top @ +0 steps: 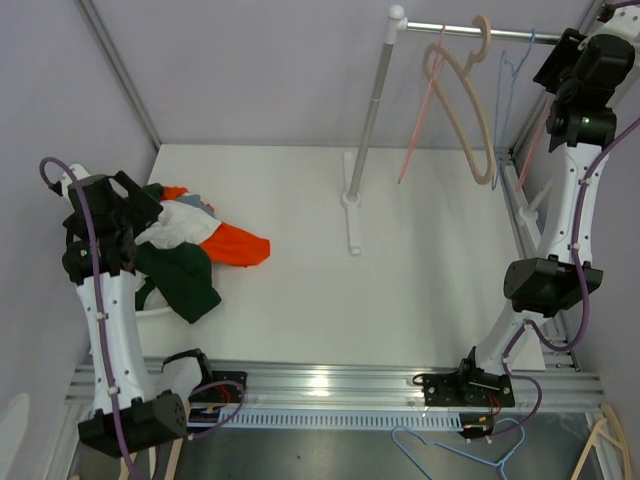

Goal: Remove the t-shirt from the hanger

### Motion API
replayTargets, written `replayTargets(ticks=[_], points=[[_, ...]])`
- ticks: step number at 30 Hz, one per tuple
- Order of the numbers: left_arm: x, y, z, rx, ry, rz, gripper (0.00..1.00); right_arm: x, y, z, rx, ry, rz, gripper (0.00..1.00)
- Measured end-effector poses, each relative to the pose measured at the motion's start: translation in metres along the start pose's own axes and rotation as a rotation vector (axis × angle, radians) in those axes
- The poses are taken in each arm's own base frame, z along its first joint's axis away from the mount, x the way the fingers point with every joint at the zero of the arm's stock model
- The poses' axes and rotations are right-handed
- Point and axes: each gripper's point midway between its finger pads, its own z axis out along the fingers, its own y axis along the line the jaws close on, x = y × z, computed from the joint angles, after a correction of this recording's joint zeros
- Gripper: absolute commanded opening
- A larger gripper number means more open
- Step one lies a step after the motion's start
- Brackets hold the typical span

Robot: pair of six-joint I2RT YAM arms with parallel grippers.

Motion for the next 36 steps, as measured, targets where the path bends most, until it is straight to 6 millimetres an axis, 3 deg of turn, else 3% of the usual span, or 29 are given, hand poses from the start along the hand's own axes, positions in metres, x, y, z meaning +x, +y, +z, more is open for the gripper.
replayTargets(ticks=[2,3,4,8,12,15,20,24,28,31,34,36], points=[[-0.015,-0.01,-0.02,0.046,-0.085,0.002,0.99,-0.006,0.0,-0.004,-0.002,-0.013,-0.006,0.67],[-0.02,-0.014,-0.029,0.068,-0.12,0.001,1.0,-0.01,0.001,-0.008,-0.003,-0.018,-0.007,0.92],[-0.025,-0.016,-0.038,0.086,-0.155,-0.002,0.99,-0.014,0.001,-0.011,0.0,-0.024,-0.003,0.99],[-0.044,-0.02,-0.07,0.144,-0.279,-0.019,1.0,-0.034,-0.003,-0.033,0.021,-0.061,-0.025,0.99],[-0.055,-0.026,-0.096,0.209,-0.365,-0.013,0.99,-0.052,-0.008,-0.069,0.054,-0.101,-0.035,0.99],[-0.061,-0.033,-0.115,0.277,-0.418,-0.005,0.99,-0.055,-0.01,-0.109,0.102,-0.124,-0.053,1.0],[-0.067,-0.046,-0.154,0.433,-0.498,0.021,1.0,-0.066,0.018,-0.178,0.039,-0.177,-0.061,1.0],[-0.067,-0.056,-0.176,0.538,-0.526,0.03,1.0,-0.075,0.019,-0.23,-0.009,-0.225,-0.02,0.99],[-0.053,-0.072,-0.184,0.653,-0.495,0.065,0.99,-0.064,0.025,-0.266,-0.11,-0.217,0.048,1.0],[-0.031,-0.085,-0.185,0.751,-0.433,0.109,1.0,-0.047,0.044,-0.28,-0.235,-0.167,0.097,0.99],[-0.005,-0.091,-0.182,0.818,-0.361,0.158,0.99,-0.012,0.07,-0.278,-0.353,-0.052,0.117,0.99],[0.01,-0.094,-0.178,0.847,-0.313,0.193,1.0,0.03,0.087,-0.274,-0.42,0.074,0.118,1.0]])
